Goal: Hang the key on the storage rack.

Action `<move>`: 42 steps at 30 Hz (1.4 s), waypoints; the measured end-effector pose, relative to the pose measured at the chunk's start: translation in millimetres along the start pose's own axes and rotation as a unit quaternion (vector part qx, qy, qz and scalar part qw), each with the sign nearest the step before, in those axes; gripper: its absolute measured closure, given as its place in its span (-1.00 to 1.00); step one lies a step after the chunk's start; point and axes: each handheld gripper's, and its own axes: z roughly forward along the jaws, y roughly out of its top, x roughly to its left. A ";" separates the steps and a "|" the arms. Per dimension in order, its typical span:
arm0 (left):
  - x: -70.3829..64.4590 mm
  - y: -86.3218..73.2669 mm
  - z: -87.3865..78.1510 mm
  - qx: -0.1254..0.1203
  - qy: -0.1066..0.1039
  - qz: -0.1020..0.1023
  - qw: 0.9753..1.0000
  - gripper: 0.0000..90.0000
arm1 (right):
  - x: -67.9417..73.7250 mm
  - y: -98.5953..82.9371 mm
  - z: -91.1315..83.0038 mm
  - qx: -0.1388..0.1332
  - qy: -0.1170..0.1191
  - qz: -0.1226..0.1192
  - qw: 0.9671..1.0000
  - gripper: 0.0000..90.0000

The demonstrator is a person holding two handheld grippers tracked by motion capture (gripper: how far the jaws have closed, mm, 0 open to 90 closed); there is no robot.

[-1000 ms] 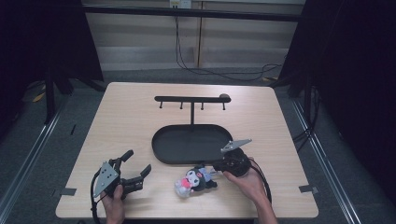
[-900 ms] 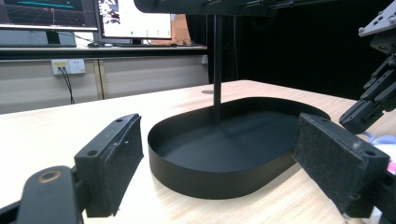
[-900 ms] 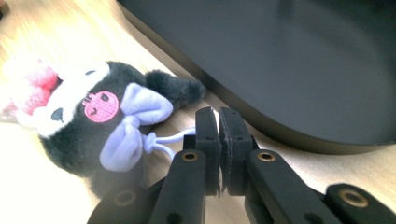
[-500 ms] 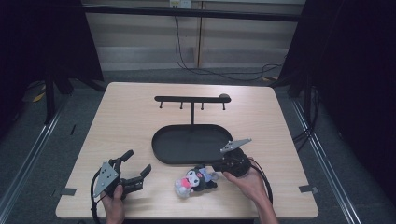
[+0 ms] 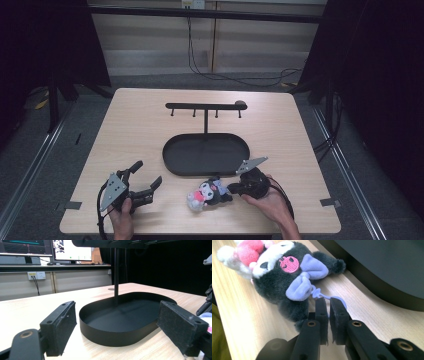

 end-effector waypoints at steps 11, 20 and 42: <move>0.2 0.0 0.0 0.000 -0.001 0.000 1.000 -0.66 | 0.7 4.4 10.1 0.006 0.012 -0.013 1.000 0.68; 0.1 -0.1 0.0 -0.001 -0.001 0.000 1.000 -0.66 | 5.9 2.5 18.6 0.015 -0.009 -0.044 0.999 0.59; 0.0 -0.1 -0.1 -0.001 -0.001 0.000 1.000 -0.66 | 2.7 7.4 -1.5 0.000 0.010 -0.020 1.000 0.94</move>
